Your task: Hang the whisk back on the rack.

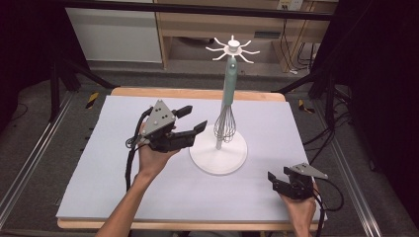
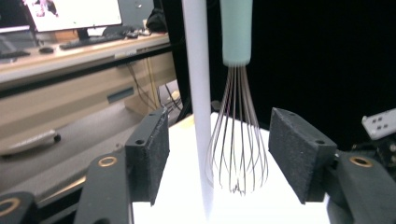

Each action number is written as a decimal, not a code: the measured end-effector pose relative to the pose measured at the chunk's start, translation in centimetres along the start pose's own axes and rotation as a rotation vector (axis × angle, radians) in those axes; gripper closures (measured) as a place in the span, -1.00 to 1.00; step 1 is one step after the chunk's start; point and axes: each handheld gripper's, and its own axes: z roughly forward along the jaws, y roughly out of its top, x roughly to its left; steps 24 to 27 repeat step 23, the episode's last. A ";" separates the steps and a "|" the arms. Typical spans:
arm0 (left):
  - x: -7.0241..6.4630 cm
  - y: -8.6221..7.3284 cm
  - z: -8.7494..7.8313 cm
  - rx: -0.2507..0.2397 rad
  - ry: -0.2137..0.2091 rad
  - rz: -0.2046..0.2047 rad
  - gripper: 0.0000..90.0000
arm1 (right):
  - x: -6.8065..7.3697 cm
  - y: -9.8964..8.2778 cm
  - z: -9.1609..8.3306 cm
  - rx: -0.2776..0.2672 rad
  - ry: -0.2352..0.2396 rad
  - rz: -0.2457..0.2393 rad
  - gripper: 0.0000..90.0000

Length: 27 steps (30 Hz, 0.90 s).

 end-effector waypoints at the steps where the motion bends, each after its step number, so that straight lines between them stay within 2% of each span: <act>1: 0.1 -0.6 -0.2 0.005 0.000 -0.007 -0.18 | 0.0 0.0 0.0 0.000 -0.008 -0.003 -0.32; 3: 0.4 -1.7 -0.4 0.036 0.014 -0.007 -0.20 | 0.0 0.0 0.0 0.002 -0.009 0.002 -0.35; 4: 0.4 -1.7 -0.4 0.036 0.014 -0.007 -0.20 | 0.0 0.0 0.1 0.003 -0.015 -0.001 -0.36; 7: 1.2 -3.7 -0.9 0.082 0.035 -0.030 -0.22 | 0.0 -0.1 0.1 0.009 -0.014 0.001 -0.37; 8: 1.2 -3.7 -0.9 0.082 0.035 -0.030 -0.23 | 0.0 -0.1 0.2 0.007 -0.019 -0.007 -0.37; 10: 1.7 -5.2 -1.5 0.108 0.058 -0.038 -0.24 | 0.0 -0.2 0.1 0.012 -0.017 0.002 -0.38; 12: 2.0 -6.2 -1.8 0.120 0.063 -0.058 -0.24 | -0.1 -0.2 0.1 0.010 -0.024 -0.007 -0.39; 14: 2.2 -6.5 -2.0 0.128 0.066 -0.064 -0.24 | -0.1 -0.3 0.1 0.015 -0.023 0.002 -0.42; 17: 2.8 -8.9 -2.8 0.180 0.097 -0.076 -0.25 | -0.1 -0.3 0.2 0.019 -0.030 0.004 -0.44; 18: 2.8 -8.9 -2.8 0.180 0.097 -0.076 -0.25 | -0.1 -0.3 0.2 0.019 -0.030 0.004 -0.44; 19: 3.2 -9.9 -3.3 0.198 0.112 -0.089 -0.26 | -0.1 -0.4 0.2 0.020 -0.037 0.006 -0.47; 20: 3.2 -9.9 -3.3 0.198 0.112 -0.089 -0.26 | -0.1 -0.4 0.2 0.020 -0.037 0.006 -0.47; 22: 4.0 -11.8 -4.3 0.235 0.143 -0.116 -0.27 | -0.1 -0.4 0.2 0.027 -0.046 0.011 -0.50; 27: 4.0 -11.8 -4.3 0.235 0.143 -0.116 -0.28 | -0.2 -0.4 0.2 0.030 -0.047 0.015 -0.50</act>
